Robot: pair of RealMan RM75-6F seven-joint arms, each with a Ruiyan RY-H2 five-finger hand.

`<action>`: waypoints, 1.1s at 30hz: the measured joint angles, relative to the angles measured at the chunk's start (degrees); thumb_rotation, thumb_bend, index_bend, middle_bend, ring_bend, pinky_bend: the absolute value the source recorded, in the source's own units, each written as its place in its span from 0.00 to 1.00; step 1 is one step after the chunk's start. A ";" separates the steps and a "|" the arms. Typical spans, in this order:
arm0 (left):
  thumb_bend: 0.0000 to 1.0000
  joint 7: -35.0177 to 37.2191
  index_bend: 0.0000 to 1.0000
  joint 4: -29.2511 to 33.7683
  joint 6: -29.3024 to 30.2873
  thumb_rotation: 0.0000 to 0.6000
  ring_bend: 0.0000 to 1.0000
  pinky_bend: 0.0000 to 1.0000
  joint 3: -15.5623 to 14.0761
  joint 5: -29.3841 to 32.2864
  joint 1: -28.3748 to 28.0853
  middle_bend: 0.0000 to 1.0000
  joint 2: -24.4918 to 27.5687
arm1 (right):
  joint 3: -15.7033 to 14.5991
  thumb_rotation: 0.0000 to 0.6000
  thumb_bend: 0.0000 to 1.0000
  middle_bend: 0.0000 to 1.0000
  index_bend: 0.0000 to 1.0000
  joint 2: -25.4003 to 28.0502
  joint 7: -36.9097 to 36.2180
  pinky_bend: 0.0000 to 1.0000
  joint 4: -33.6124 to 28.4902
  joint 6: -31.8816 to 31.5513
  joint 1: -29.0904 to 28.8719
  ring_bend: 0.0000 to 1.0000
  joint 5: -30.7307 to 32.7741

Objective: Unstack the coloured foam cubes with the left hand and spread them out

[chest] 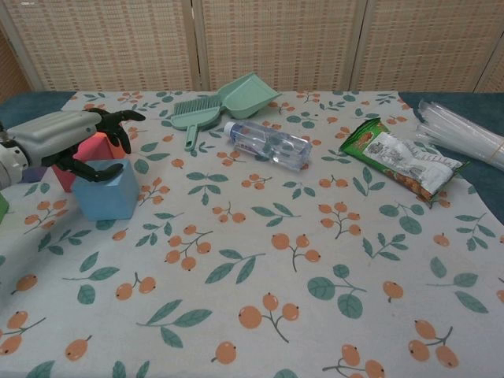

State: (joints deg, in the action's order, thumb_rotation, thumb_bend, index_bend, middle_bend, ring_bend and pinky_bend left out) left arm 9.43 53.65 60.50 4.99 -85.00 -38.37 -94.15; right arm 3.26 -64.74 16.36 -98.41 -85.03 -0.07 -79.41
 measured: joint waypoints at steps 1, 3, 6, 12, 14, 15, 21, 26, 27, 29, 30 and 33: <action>0.26 -0.02 0.00 0.31 -0.16 0.87 0.30 0.03 -0.02 0.30 0.18 0.32 0.17 | -0.01 1.00 0.11 0.00 0.00 0.02 -0.03 0.00 -0.02 -0.02 0.00 0.00 -0.04; 0.25 -0.72 0.00 1.09 -0.72 0.82 0.29 0.04 -0.02 1.18 0.58 0.32 0.68 | -0.01 1.00 0.11 0.00 0.00 0.01 -0.06 0.00 0.07 0.02 -0.03 0.00 -0.02; 0.24 -2.43 0.00 3.38 -2.30 0.79 0.28 0.04 0.17 3.01 1.00 0.32 1.89 | -0.06 1.00 0.11 0.00 0.00 -0.03 -0.09 0.00 0.18 0.35 -0.16 0.00 0.09; 0.24 -6.13 0.00 8.80 -2.92 0.76 0.27 0.06 0.85 5.58 2.07 0.31 4.87 | -0.26 1.00 0.11 0.00 0.00 0.04 -0.15 0.00 0.05 0.16 -0.13 0.00 -0.28; 0.23 -7.40 0.00 10.44 -2.62 0.76 0.27 0.07 1.07 6.41 2.65 0.31 6.04 | -0.37 1.00 0.12 0.00 0.00 0.07 -0.18 0.00 -0.05 0.07 -0.07 0.00 -0.47; 0.23 -7.91 0.00 11.04 -2.49 0.76 0.26 0.07 1.16 6.82 2.91 0.31 6.54 | -0.40 1.00 0.12 0.00 0.00 0.07 -0.18 0.00 -0.06 0.05 -0.07 0.00 -0.52; 0.22 -10.71 0.00 13.31 -2.71 0.70 0.25 0.07 1.79 10.28 4.31 0.29 8.88 | -0.57 1.00 0.12 0.00 0.00 0.19 -0.46 0.00 -0.18 -0.15 0.01 0.00 -0.94; 0.21 -14.39 0.00 16.37 -4.53 0.69 0.26 0.10 2.47 16.34 5.68 0.31 12.29 | -0.64 1.00 0.11 0.00 0.00 0.44 -0.84 0.00 -0.42 -0.64 0.21 0.00 -1.36; 0.21 -14.99 0.00 17.15 -4.86 0.69 0.27 0.12 2.56 17.46 6.01 0.31 13.14 | -0.67 1.00 0.11 0.00 0.00 0.47 -0.86 0.00 -0.44 -0.67 0.24 0.00 -1.43; 0.21 -15.91 0.00 19.13 -5.44 0.69 0.29 0.14 2.72 19.58 6.85 0.32 15.28 | -0.75 1.00 0.12 0.00 0.00 0.50 -0.88 0.00 -0.51 -0.71 0.26 0.00 -1.58; 0.21 -16.15 0.00 19.94 -5.60 0.69 0.31 0.16 2.78 20.31 7.24 0.33 16.17 | -0.79 1.00 0.11 0.00 0.00 0.50 -0.87 0.00 -0.53 -0.70 0.27 0.00 -1.63; 0.21 -16.57 0.00 22.37 -5.75 0.67 0.35 0.19 2.87 22.00 8.46 0.39 18.76 | -0.92 1.00 0.11 0.00 0.00 0.49 -0.82 0.00 -0.60 -0.74 0.30 0.00 -1.86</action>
State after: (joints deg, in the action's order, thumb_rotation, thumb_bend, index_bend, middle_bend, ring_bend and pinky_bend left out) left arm -7.13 76.02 54.75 7.85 -62.99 -29.91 -75.39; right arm 2.35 -64.25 15.54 -99.01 -85.77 0.23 -81.27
